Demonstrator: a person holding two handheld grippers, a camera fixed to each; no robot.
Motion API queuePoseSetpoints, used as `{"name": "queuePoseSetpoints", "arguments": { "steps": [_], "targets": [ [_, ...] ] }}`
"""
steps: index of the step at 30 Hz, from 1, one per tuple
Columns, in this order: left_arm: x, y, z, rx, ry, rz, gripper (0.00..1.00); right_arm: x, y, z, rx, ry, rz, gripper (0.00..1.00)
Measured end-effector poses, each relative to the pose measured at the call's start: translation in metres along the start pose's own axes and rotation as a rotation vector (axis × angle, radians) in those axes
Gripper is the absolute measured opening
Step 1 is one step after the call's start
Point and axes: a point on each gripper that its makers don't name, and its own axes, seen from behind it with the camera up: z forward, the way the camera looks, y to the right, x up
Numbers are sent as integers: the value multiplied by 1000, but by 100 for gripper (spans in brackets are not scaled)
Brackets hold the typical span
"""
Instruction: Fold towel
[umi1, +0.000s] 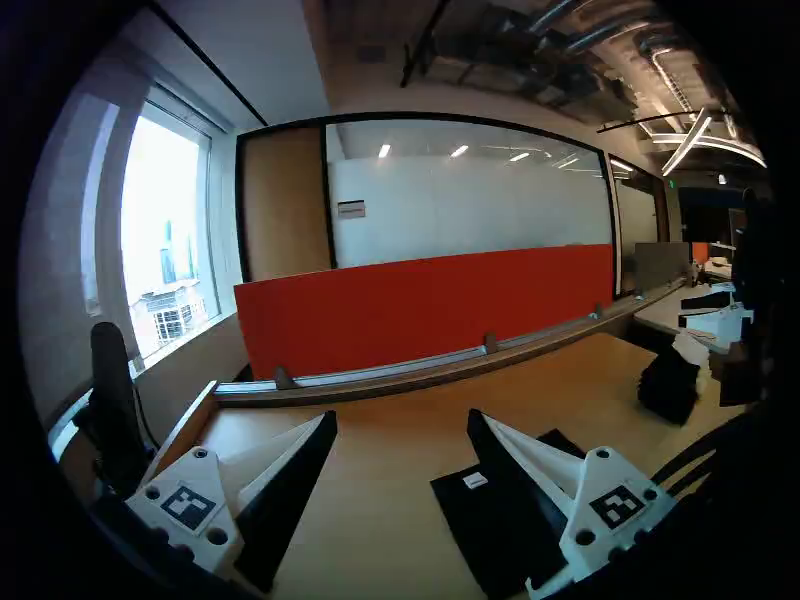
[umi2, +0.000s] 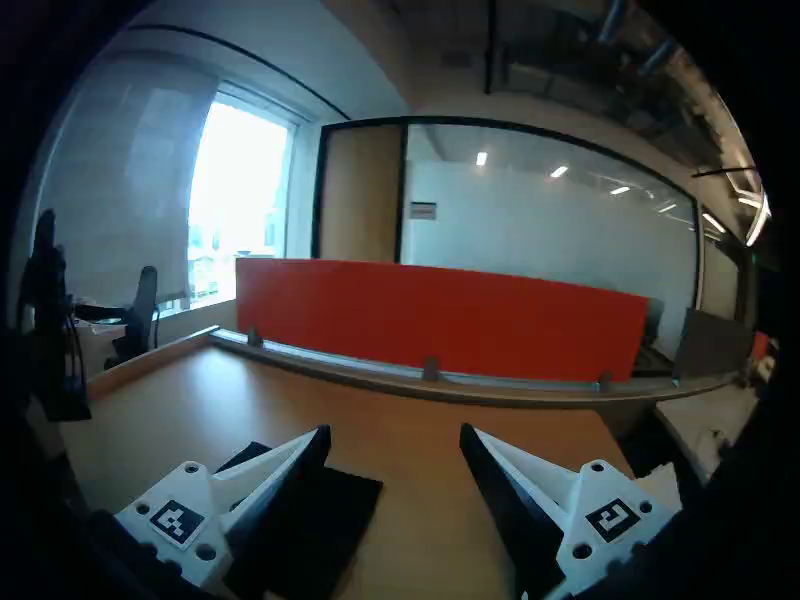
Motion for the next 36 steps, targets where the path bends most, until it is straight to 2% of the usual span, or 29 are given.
{"name": "queuePoseSetpoints", "arguments": {
  "steps": [6,13,26,36],
  "targets": [
    [-8,18,1,-77,-29,-11,97,-3,-18,4,80,-35,-37,100],
    [-27,32,2,-132,-75,10,97,-18,-31,9,144,-88,-88,100],
    [-69,55,4,-217,-140,44,97,-71,-49,12,242,-215,-145,100],
    [-110,69,7,-255,-194,73,97,-113,-60,14,283,-274,-169,100]
  ]
}}
